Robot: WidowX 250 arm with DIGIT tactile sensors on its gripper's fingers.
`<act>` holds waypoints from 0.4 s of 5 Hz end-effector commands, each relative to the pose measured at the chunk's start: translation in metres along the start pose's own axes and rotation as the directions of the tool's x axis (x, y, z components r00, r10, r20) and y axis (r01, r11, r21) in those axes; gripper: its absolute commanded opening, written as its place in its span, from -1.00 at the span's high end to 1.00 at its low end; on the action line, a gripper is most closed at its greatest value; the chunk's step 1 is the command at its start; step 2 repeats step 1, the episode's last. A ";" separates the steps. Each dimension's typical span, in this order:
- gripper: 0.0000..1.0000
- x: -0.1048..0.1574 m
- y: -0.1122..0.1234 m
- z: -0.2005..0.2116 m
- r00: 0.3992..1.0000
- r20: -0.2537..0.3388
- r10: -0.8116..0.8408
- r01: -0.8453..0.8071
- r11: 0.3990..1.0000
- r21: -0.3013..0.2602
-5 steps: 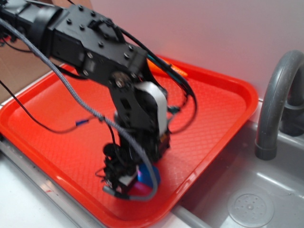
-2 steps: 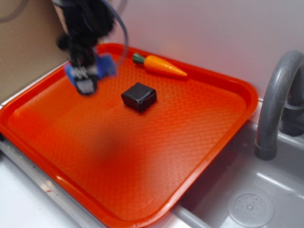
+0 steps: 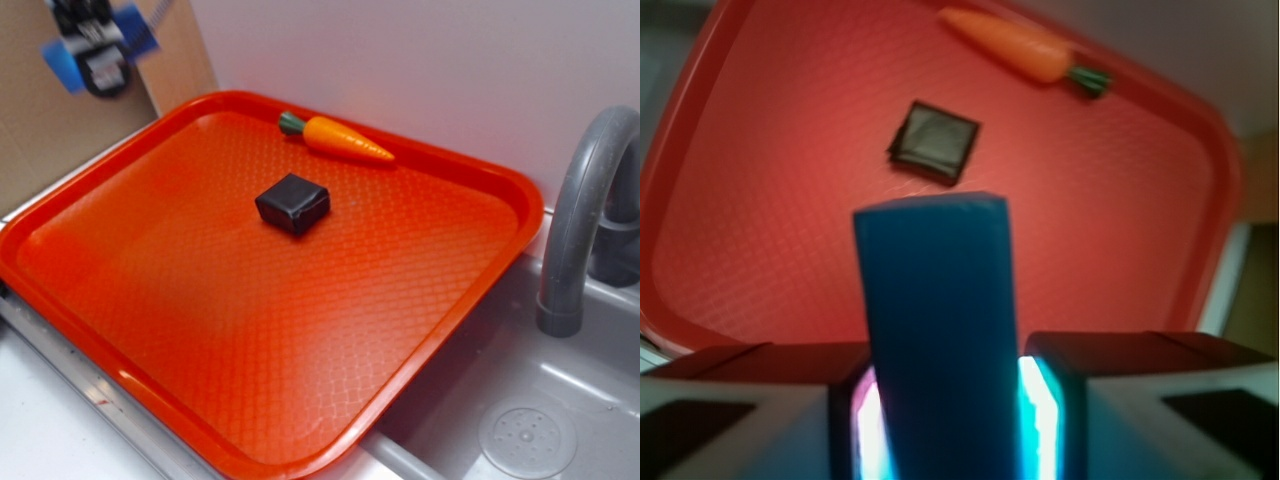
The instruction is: Grab the blue block.
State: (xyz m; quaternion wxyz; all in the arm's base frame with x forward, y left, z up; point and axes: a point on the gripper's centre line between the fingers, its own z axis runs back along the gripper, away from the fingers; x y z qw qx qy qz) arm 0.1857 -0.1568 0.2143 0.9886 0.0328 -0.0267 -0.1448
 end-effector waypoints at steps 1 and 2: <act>1.00 -0.025 -0.014 0.019 0.972 0.063 0.226 -0.228 0.973 0.030; 1.00 -0.025 -0.014 0.019 0.972 0.063 0.226 -0.228 0.973 0.030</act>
